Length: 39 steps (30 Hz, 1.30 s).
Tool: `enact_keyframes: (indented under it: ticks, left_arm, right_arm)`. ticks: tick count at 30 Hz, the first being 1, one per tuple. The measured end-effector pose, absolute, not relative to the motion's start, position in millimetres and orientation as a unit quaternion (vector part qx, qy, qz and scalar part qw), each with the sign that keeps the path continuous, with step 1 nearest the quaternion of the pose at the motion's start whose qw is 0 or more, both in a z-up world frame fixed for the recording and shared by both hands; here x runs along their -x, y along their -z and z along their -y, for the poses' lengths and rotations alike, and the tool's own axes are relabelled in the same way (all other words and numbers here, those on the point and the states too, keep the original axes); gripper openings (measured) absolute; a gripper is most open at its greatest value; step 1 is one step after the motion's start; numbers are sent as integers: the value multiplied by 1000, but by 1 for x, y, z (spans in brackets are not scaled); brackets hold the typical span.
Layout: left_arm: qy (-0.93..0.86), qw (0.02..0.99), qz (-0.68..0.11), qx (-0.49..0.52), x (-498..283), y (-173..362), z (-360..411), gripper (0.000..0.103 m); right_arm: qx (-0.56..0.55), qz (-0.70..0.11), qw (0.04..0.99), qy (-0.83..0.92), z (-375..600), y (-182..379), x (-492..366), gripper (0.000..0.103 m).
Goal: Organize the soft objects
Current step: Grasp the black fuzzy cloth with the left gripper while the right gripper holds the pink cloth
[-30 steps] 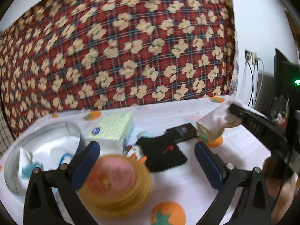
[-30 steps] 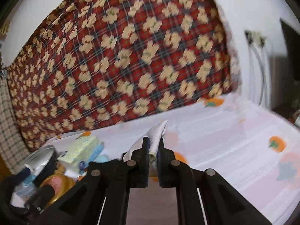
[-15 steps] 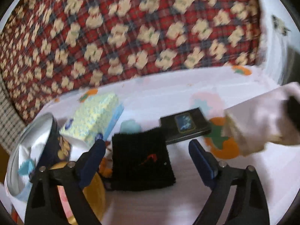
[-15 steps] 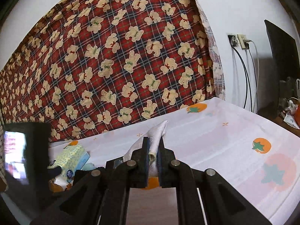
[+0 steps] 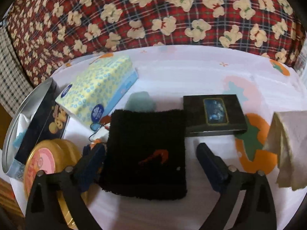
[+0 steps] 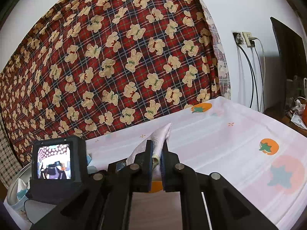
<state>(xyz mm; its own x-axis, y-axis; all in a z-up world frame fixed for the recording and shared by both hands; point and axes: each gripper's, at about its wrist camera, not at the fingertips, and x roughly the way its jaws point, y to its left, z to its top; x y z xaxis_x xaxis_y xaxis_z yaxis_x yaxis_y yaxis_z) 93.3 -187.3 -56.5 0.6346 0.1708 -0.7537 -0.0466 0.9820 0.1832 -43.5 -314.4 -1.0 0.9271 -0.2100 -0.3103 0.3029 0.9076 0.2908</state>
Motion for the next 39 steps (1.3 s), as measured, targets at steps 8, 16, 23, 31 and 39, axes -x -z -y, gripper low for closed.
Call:
enact_keyframes:
  ticks: [8, 16, 23, 31, 39]
  left_arm:
    - [-15, 907, -415, -68, -86, 52, 193, 75]
    - [5, 915, -396, -74, -80, 44, 193, 46]
    - [37, 926, -356, -120, -56, 34, 215, 25]
    - [138, 934, -323, -71, -36, 22, 198, 9]
    - [167, 931, -324, -26, -30, 19, 154, 15]
  right_arm:
    - [-175, -138, 965, 141, 316, 3, 43, 8]
    - [-180, -138, 963, 147, 318, 4, 44, 8]
    - [-183, -137, 962, 151, 320, 4, 44, 8]
    - [-191, -134, 960, 156, 325, 5, 46, 8]
    - [-189, -131, 960, 160, 325, 4, 48, 8]
